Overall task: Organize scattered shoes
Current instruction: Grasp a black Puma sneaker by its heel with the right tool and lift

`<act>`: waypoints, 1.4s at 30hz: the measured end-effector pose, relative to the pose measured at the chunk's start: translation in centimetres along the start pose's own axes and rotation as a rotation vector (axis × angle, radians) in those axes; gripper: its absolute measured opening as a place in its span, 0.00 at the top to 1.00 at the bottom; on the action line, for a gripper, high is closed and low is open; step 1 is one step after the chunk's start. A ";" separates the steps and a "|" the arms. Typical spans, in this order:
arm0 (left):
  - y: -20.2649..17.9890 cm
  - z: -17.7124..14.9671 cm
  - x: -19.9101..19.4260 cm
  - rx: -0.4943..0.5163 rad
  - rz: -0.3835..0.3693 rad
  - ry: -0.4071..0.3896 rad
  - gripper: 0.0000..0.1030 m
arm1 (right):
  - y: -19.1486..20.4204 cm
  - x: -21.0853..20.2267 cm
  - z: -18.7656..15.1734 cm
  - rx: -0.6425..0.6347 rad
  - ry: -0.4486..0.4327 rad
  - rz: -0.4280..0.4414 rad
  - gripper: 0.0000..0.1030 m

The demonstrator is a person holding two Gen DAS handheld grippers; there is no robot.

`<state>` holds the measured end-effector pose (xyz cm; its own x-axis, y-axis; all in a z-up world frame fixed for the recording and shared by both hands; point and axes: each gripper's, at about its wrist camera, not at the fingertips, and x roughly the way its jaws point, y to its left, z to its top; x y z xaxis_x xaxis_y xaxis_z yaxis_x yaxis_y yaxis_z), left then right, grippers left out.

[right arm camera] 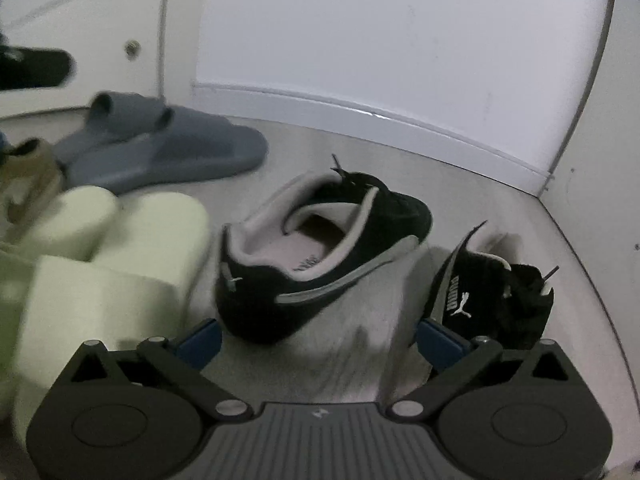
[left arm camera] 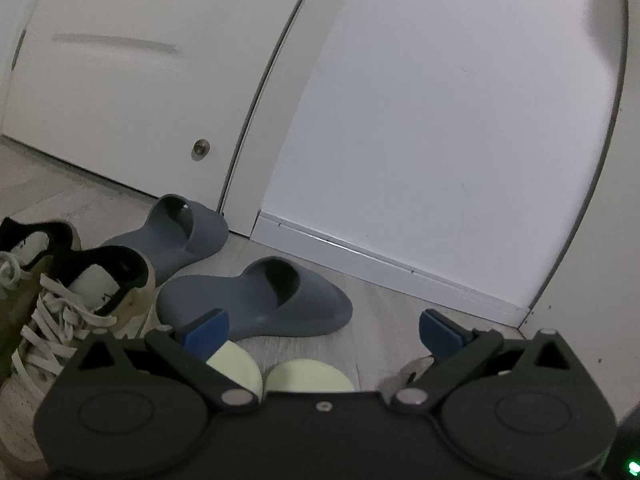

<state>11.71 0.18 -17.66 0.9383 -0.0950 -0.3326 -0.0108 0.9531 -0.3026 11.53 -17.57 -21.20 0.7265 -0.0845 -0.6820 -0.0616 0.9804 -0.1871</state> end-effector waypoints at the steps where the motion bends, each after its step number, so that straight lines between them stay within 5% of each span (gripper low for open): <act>1: -0.1 0.0 0.0 0.006 0.001 0.002 0.00 | 0.1 0.5 0.5 -0.001 0.001 -0.001 0.00; 11: -0.7 -0.4 0.9 0.048 -0.008 0.036 0.00 | 2.2 6.5 7.5 -0.131 -0.090 -0.004 0.00; 16: -1.0 -0.6 1.4 0.068 -0.014 0.054 0.00 | 0.5 6.7 10.1 -0.248 -0.169 0.092 0.00; 19: -1.3 -0.7 1.4 0.085 -0.029 0.056 0.00 | -1.4 5.9 9.4 -0.490 -0.187 0.202 0.00; 22: -1.7 -0.9 1.2 0.109 -0.049 0.056 0.00 | -3.0 6.5 8.7 -0.769 -0.192 0.212 0.00; 25: -1.9 -1.1 1.4 0.124 -0.053 0.063 0.00 | -4.7 8.5 9.6 -0.881 -0.145 0.263 0.00; 32: -0.5 -1.0 2.2 0.014 -0.099 0.110 0.00 | -6.4 14.2 13.8 -0.823 0.069 0.610 0.00; 36: 0.2 -0.9 2.7 -0.041 -0.097 0.122 0.00 | -4.4 15.8 14.0 -0.866 0.164 0.676 0.00; 42: -0.3 -1.2 2.8 -0.018 -0.090 0.133 0.00 | -2.3 17.0 13.9 -0.849 0.221 0.655 0.07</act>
<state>13.96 -0.75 -19.59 0.8818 -0.2181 -0.4181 0.0639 0.9337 -0.3524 33.54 -18.81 -22.53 0.2473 0.2949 -0.9230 -0.9045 0.4118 -0.1108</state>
